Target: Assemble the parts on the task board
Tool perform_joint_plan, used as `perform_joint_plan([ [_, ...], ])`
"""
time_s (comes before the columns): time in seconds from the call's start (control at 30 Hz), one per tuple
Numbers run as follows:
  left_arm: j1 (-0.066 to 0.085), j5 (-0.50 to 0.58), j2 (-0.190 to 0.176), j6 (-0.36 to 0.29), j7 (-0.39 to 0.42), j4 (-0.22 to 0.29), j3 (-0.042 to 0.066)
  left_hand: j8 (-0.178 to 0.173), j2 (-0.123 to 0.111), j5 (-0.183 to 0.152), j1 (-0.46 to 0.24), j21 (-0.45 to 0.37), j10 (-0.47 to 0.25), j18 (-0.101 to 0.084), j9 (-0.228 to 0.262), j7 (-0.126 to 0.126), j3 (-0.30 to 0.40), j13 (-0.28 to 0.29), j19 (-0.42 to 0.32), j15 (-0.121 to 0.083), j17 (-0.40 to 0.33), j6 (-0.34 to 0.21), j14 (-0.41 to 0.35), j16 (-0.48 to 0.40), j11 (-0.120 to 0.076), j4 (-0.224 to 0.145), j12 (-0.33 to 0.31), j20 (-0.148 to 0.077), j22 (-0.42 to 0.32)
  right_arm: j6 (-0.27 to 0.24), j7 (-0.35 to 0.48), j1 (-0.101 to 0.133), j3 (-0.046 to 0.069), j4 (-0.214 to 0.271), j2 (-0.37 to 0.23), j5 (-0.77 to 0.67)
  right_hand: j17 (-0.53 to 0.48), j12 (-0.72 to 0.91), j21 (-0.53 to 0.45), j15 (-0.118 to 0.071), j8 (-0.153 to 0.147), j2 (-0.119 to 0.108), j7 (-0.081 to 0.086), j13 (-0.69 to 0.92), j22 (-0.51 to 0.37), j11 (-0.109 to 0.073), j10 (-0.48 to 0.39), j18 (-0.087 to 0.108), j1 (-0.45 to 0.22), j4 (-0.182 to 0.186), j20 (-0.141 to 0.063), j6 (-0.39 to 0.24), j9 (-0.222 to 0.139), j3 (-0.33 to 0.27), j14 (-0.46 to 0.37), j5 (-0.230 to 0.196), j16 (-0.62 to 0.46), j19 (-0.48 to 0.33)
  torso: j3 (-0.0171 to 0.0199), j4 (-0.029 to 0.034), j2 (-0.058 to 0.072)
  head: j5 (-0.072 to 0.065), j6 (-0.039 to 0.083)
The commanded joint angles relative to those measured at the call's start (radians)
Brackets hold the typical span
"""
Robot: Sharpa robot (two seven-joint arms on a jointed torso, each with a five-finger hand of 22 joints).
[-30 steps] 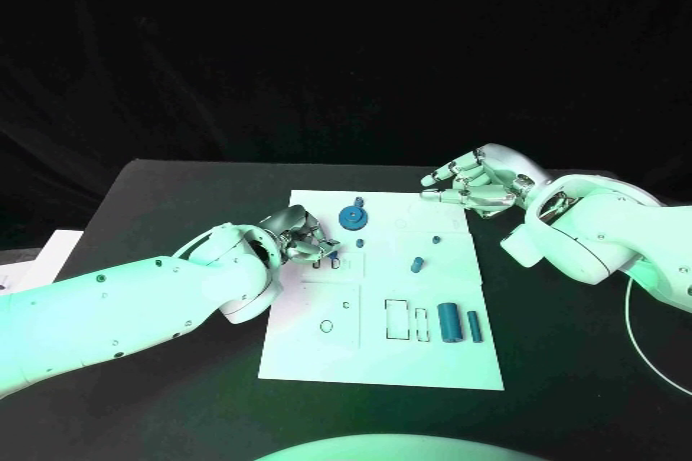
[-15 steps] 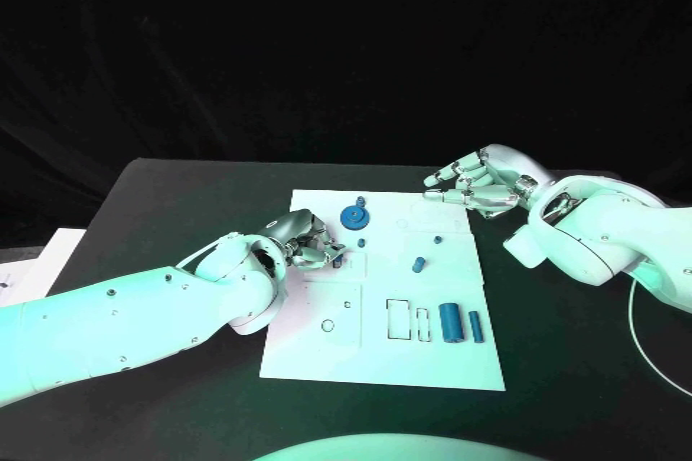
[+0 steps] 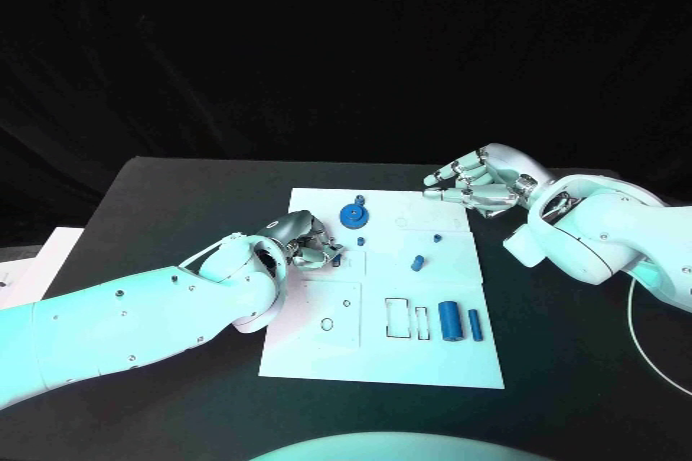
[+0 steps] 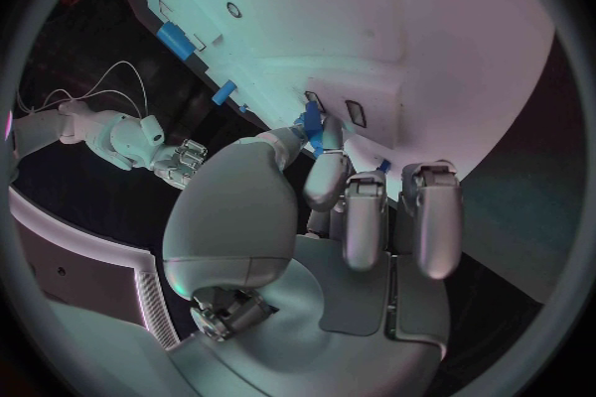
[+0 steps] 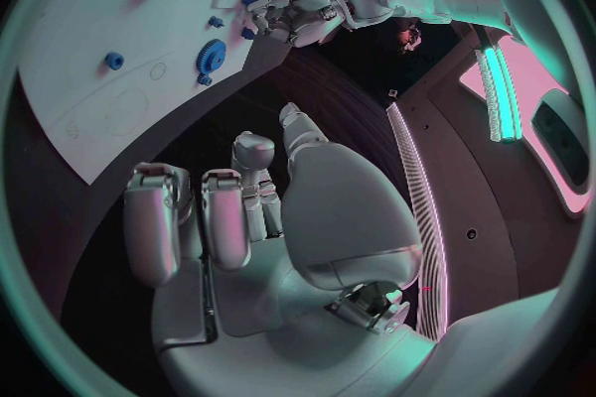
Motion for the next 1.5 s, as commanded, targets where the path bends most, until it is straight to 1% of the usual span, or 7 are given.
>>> perform_joint_plan([
  [0.03, -0.004, -0.007, 0.005, 0.025, -0.006, -0.009, -0.002, 0.006, -0.005, -0.005, -0.001, 0.001, 0.005, -0.011, 0.000, -0.012, 0.140, -0.001, 0.082, -0.006, 0.263, 0.016, 0.107, 0.003, -0.001, -0.140, 0.000, -0.006, 0.221, 0.011, 0.011, -0.001, 0.000, 0.000, 0.002, -0.001, 0.101, 0.001, -0.006, -0.001, 0.003, 0.005, -0.002, -0.001, 0.000, -0.007, -0.001, 0.010, -0.003, 0.000, 0.002, 0.008, 0.001, -0.007, 0.067, 0.003, -0.006, -0.006, -0.0006, 0.0000, 0.001, -0.002, -0.002],
  [0.27, -0.007, 0.000, 0.009, 0.028, -0.001, -0.013, -0.002, 0.005, -0.005, -0.006, -0.002, 0.001, 0.005, -0.011, 0.000, -0.012, 0.140, -0.001, 0.082, -0.006, 0.263, 0.016, 0.107, 0.003, -0.001, -0.140, 0.000, -0.006, 0.221, 0.013, 0.012, -0.003, 0.000, -0.002, 0.003, 0.000, 0.101, 0.002, -0.006, -0.001, 0.003, 0.006, -0.002, -0.001, 0.000, -0.007, -0.001, 0.010, -0.004, 0.002, 0.002, 0.008, 0.001, -0.008, 0.067, 0.004, -0.006, -0.006, -0.0002, 0.0017, -0.001, -0.005, -0.007],
  [0.47, -0.007, 0.023, 0.003, 0.040, 0.000, -0.009, -0.002, 0.005, -0.005, -0.008, -0.002, 0.001, 0.006, -0.011, 0.000, -0.012, 0.140, 0.000, 0.082, -0.006, 0.263, 0.016, 0.107, 0.003, -0.001, -0.140, 0.001, -0.006, 0.221, 0.015, 0.013, -0.003, 0.000, -0.003, 0.003, 0.000, 0.101, 0.002, -0.006, -0.001, 0.003, 0.006, -0.002, -0.001, 0.000, -0.007, -0.001, 0.010, -0.004, 0.002, 0.002, 0.008, 0.001, -0.008, 0.067, 0.004, -0.006, -0.006, 0.0003, -0.0001, 0.000, -0.005, -0.008],
  [0.63, -0.008, 0.035, -0.004, 0.055, 0.001, -0.003, -0.002, 0.005, -0.006, -0.010, -0.002, 0.000, 0.005, -0.011, 0.000, -0.012, 0.140, -0.002, 0.082, -0.006, 0.263, 0.016, 0.107, 0.003, -0.001, -0.141, -0.001, -0.006, 0.221, 0.017, 0.012, -0.004, 0.000, -0.004, 0.003, 0.001, 0.101, 0.004, -0.006, -0.001, 0.002, 0.009, -0.001, 0.000, 0.000, -0.007, 0.000, 0.010, -0.006, 0.004, 0.002, 0.008, 0.001, -0.010, 0.067, 0.005, -0.006, -0.006, 0.0002, 0.0014, -0.001, -0.008, -0.008],
  [0.8, -0.009, 0.043, -0.007, 0.070, 0.008, 0.004, -0.002, 0.003, -0.012, -0.013, 0.001, 0.001, 0.005, -0.011, 0.000, -0.013, 0.141, -0.003, 0.082, -0.006, 0.263, 0.017, 0.107, 0.003, -0.002, -0.147, -0.002, -0.006, 0.221, 0.018, 0.012, -0.005, 0.000, -0.004, 0.003, 0.002, 0.101, 0.004, -0.006, -0.001, 0.002, 0.009, -0.001, 0.000, 0.000, -0.007, 0.000, 0.010, -0.006, 0.004, 0.002, 0.008, 0.001, -0.010, 0.067, 0.005, -0.006, -0.006, -0.0007, 0.0021, -0.001, -0.008, -0.010],
  [1.13, -0.010, 0.042, -0.011, 0.084, 0.025, 0.009, -0.002, -0.009, -0.034, -0.017, 0.010, 0.000, 0.005, -0.010, -0.010, -0.012, 0.137, -0.006, 0.082, -0.006, 0.263, 0.031, 0.107, 0.003, -0.002, -0.164, -0.007, -0.007, 0.220, 0.019, 0.014, -0.008, 0.000, -0.007, 0.003, 0.003, 0.101, 0.005, -0.006, -0.001, 0.003, 0.010, -0.002, 0.000, 0.000, -0.006, 0.000, 0.010, -0.007, 0.006, 0.002, 0.008, 0.001, -0.011, 0.067, 0.005, -0.006, -0.005, 0.0004, 0.0022, -0.001, -0.006, -0.011],
  [1.5, -0.010, 0.038, -0.014, 0.086, 0.028, 0.010, -0.002, -0.014, -0.040, -0.018, 0.014, -0.001, 0.006, -0.010, -0.017, -0.011, 0.134, -0.007, 0.081, -0.005, 0.263, 0.042, 0.107, 0.003, -0.001, -0.170, -0.008, -0.007, 0.219, 0.020, 0.015, -0.010, 0.000, -0.008, 0.004, 0.004, 0.100, 0.005, -0.006, -0.001, 0.003, 0.013, -0.002, 0.000, 0.001, -0.006, 0.000, 0.010, -0.010, 0.009, 0.002, 0.009, 0.001, -0.013, 0.067, 0.006, -0.007, -0.005, 0.0005, 0.0010, -0.001, -0.005, -0.013],
])
